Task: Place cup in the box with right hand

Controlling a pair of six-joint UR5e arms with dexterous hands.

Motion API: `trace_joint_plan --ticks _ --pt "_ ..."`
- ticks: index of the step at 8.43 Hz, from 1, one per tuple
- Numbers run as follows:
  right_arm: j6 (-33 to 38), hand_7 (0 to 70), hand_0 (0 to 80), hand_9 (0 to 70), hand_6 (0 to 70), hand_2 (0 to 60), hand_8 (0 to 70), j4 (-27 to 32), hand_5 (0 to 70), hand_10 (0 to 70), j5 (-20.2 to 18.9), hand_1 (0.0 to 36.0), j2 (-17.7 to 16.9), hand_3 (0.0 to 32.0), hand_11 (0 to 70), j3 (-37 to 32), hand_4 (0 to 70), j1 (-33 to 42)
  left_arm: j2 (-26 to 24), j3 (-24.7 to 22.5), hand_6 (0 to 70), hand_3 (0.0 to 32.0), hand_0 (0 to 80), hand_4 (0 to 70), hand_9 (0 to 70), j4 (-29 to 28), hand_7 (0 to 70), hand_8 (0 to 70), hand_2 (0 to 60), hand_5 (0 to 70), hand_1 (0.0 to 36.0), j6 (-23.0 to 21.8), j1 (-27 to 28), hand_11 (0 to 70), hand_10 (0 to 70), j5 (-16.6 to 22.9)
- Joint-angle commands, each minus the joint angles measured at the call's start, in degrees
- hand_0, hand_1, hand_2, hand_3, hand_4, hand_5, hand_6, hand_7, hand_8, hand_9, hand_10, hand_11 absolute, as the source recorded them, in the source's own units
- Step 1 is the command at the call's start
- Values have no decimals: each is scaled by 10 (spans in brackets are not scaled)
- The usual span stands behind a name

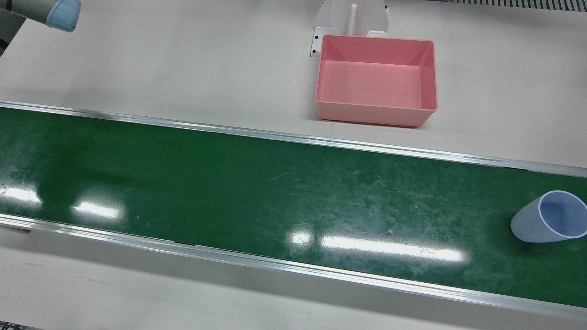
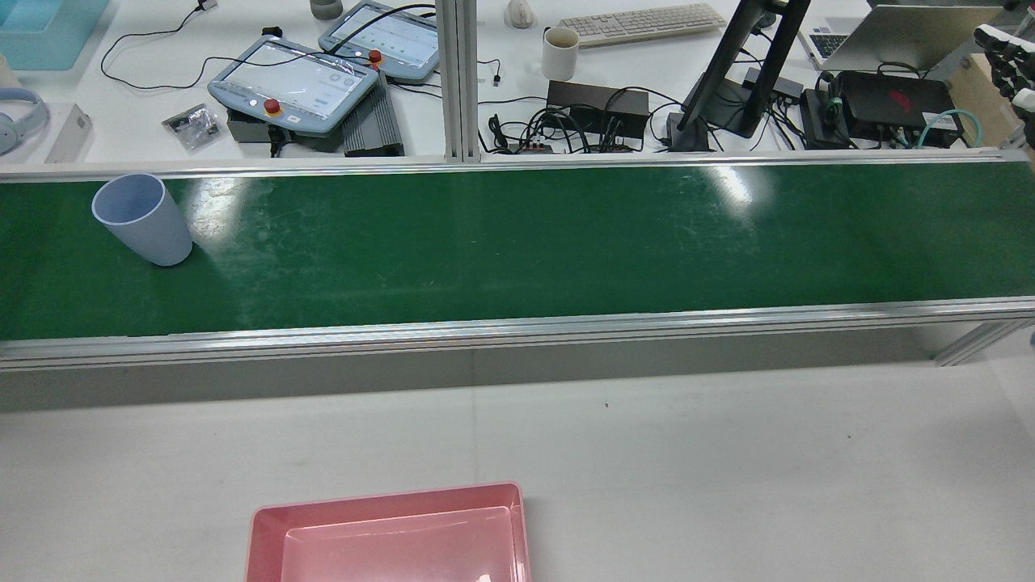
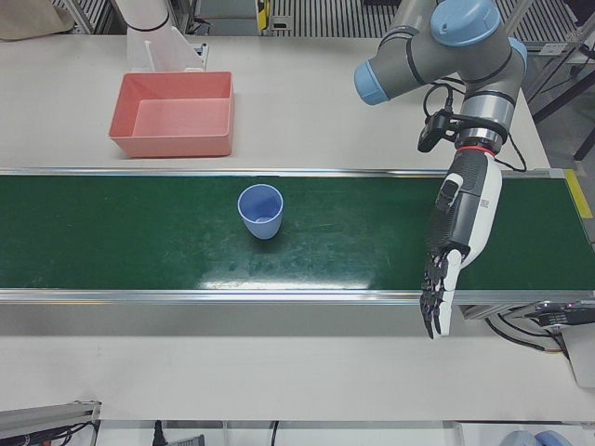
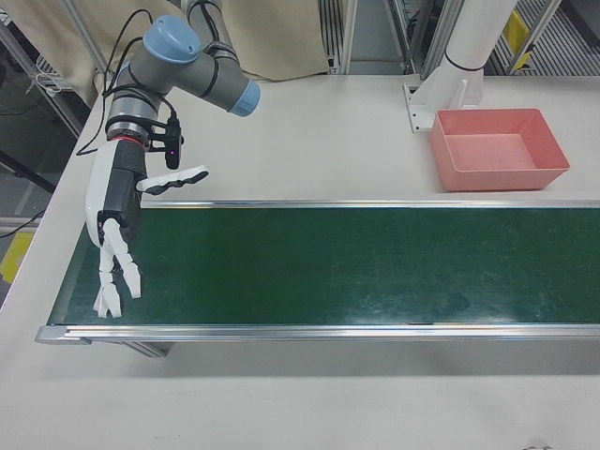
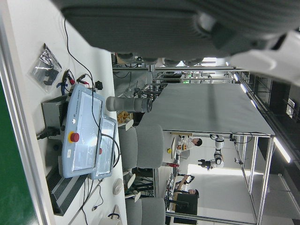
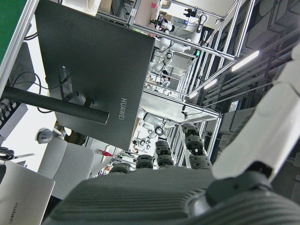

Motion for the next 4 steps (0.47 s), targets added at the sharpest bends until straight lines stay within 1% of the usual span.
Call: trace_joint_plan --ticks 1,4 --pt "0 161 387 59 37 37 10 -1 20 0 0 79 5 0 0 1 0 -1 0 0 0 0 0 0 0 0 0 0 0 0 0 0 0 0 0 0" --pt "0 163 387 59 37 44 10 -2 19 0 0 77 5 0 0 2 0 -1 0 0 0 0 0 0 0 0 0 0 0 0 0 0 0 0 0 0"
